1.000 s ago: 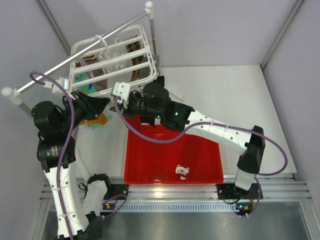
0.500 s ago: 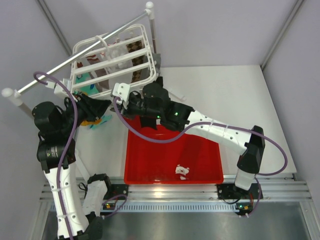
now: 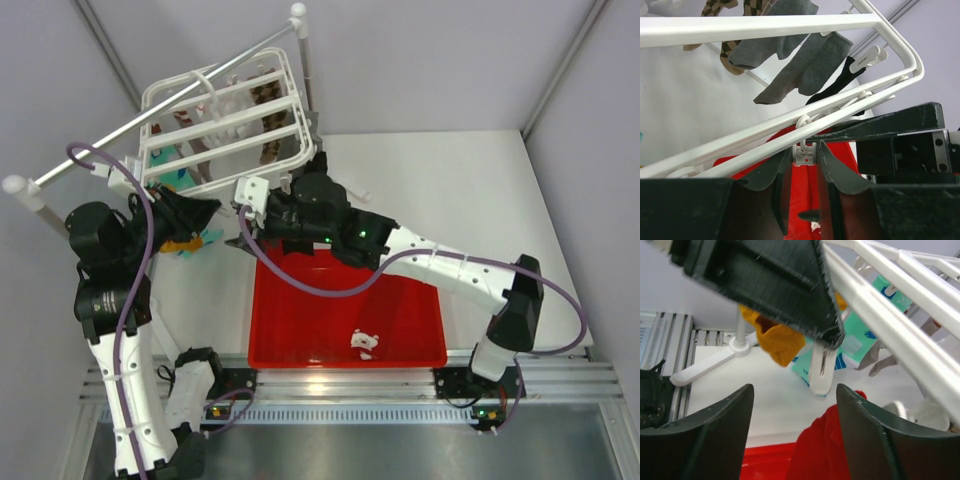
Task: Clip the socks to the hanger
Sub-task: Open the clamp at the hanger, then pick up the sock from the bin.
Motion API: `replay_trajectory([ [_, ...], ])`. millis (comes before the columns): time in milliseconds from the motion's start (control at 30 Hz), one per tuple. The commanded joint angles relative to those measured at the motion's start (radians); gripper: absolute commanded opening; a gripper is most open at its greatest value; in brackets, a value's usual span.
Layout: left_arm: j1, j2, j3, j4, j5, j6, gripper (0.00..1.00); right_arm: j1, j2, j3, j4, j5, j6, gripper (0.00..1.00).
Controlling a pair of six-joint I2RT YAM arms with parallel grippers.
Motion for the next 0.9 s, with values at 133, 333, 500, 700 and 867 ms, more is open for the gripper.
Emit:
replay_trajectory([
  [133,0.000,0.012,-0.013,0.032,0.001,-0.043,0.00,0.009,-0.260,-0.209,-0.020,-0.108,-0.048,0.84],
  [333,0.000,0.009,-0.007,0.036,0.012,-0.041,0.00,0.001,-0.406,-0.339,-0.357,-0.214,-0.248,0.95],
  [500,0.000,0.006,-0.007,0.042,0.016,-0.047,0.00,-0.055,-0.475,-0.491,-0.678,-0.234,-0.618,0.87],
  [700,0.000,0.008,-0.010,0.045,0.024,-0.055,0.00,-0.164,-0.525,-0.767,-0.849,-0.197,-1.071,0.72],
  [867,0.002,0.006,-0.010,0.045,0.018,-0.050,0.00,-0.169,-0.430,-0.812,-0.841,-0.228,-1.140,0.69],
])
